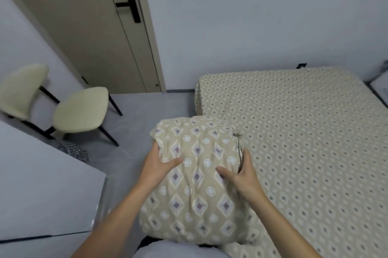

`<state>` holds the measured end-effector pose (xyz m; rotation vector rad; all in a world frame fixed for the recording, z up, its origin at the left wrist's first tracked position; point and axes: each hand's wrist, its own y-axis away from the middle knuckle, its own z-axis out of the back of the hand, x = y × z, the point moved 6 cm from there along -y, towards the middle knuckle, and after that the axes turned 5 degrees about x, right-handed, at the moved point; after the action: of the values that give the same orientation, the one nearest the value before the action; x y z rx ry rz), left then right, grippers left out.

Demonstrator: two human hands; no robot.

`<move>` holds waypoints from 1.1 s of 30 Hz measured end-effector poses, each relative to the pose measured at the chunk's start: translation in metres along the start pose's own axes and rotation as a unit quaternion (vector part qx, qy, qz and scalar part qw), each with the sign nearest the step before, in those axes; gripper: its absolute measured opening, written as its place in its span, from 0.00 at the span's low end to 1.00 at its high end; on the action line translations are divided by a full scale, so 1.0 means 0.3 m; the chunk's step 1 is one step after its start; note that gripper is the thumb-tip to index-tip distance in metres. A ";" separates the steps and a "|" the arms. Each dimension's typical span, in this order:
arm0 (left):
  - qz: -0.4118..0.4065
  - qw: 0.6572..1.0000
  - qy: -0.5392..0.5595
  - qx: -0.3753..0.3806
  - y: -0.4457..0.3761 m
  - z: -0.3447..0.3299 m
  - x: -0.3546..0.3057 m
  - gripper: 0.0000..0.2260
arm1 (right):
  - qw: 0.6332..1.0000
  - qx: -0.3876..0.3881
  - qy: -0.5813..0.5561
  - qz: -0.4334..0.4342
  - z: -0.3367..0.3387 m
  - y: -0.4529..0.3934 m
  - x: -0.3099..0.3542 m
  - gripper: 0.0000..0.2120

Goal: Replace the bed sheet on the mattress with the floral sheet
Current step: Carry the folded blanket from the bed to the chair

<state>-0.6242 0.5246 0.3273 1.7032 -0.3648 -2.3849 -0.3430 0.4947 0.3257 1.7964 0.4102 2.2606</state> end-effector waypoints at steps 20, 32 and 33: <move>0.043 0.987 0.089 -0.130 -0.694 0.767 0.084 0.33 | 0.992 0.112 0.021 0.045 -0.648 -0.879 0.498 0.36; 0.146 0.948 0.085 -0.271 -1.190 1.133 0.053 0.41 | 0.952 0.288 0.061 0.080 -1.009 -1.692 0.812 0.37; 0.154 0.941 0.092 -0.286 -1.223 1.153 0.034 0.42 | 0.946 0.304 0.070 0.087 -1.032 -1.757 0.851 0.38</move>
<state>-0.9585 0.9019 0.3134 1.4458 0.0868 -1.8441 -0.7012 1.0516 0.3070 1.9983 1.1235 2.5863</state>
